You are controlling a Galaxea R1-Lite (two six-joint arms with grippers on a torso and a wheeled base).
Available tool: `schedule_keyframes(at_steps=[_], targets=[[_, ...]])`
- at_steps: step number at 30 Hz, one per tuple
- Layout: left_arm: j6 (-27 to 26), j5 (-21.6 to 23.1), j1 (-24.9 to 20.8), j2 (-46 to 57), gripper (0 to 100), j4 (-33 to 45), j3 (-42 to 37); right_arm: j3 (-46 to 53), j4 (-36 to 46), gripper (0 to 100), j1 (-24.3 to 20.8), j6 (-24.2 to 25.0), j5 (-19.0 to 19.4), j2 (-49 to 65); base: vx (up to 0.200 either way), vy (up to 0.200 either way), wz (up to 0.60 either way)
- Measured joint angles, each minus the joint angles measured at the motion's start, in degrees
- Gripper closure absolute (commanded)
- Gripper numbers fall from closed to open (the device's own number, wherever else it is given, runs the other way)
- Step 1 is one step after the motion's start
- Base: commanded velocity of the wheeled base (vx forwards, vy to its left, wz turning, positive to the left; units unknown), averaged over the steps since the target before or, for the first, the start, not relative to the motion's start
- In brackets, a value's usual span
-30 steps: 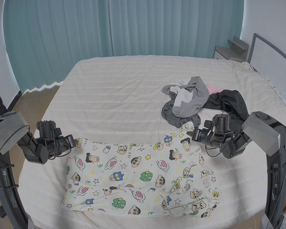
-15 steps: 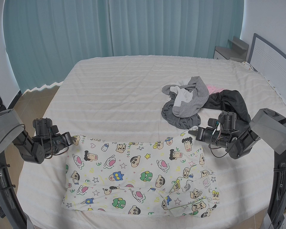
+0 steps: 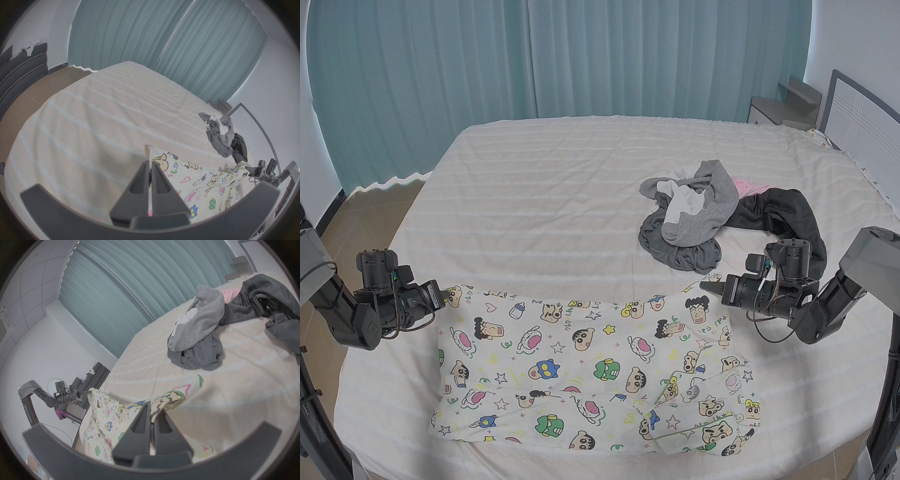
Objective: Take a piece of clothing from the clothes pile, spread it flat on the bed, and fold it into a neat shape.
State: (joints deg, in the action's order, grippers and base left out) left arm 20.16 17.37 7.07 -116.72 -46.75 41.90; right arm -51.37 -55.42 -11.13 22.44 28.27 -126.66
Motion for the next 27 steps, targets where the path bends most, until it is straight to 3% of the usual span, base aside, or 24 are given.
schedule_keyframes(at_steps=[15, 27], targets=[[-0.44, 3.34, 1.17, 7.02, 100, -0.60, -9.44, 18.10, -9.91, 100, -0.02, -0.50, 3.80, 7.03, 0.000, 0.000, 0.00], [-0.51, 5.21, 1.74, 8.84, 100, -11.72, -22.03, 32.22, -16.51, 100, -0.20, -6.49, 6.55, 7.73, 0.000, 0.000, 0.00]])
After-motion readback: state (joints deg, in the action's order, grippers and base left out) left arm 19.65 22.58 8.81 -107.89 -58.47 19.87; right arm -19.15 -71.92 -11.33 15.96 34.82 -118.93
